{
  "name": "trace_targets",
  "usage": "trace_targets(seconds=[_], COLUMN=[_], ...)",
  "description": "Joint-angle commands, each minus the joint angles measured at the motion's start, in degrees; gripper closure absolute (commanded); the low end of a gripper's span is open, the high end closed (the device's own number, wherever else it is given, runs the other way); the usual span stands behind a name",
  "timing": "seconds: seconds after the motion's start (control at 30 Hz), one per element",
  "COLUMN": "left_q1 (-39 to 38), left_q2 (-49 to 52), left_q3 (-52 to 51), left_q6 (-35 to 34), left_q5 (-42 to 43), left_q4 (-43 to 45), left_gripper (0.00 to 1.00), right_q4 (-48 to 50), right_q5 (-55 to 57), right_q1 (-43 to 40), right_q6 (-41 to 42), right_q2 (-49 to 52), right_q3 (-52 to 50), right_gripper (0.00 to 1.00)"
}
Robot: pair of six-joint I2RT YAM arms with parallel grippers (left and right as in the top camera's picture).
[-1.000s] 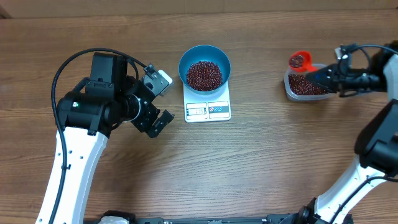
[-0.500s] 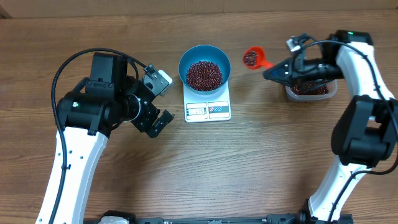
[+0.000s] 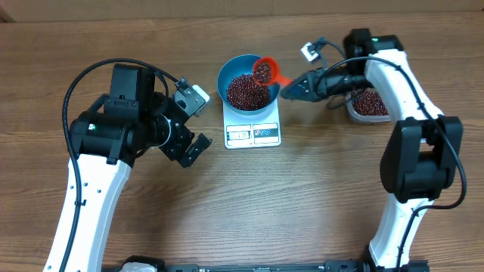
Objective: Scoop item into bowl and weigh 150g on scale
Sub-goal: 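Lift the filled scoop and carry it left over the blue bowl, then tilt the scoop with the right gripper to pour beans into the bowl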
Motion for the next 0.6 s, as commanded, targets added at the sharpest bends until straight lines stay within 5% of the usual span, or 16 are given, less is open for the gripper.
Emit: trace_targets(seconds=[0.0, 0.57], left_q1=[0.0, 0.0], left_q2=[0.4, 0.4], left_q3=[0.9, 0.9], left_q6=[1.3, 1.3], left_q5=[0.8, 0.8], left_q4=[0.0, 0.0], left_gripper=[0.00, 0.01], right_q4=[3.3, 13.6], right_q5=[5.9, 43.1], right_q1=[2.5, 12.9], right_q6=[-0.3, 1.7], right_q2=[0.5, 0.3], right_q3=[-0.1, 3.8], right_gripper=[0.96, 0.96])
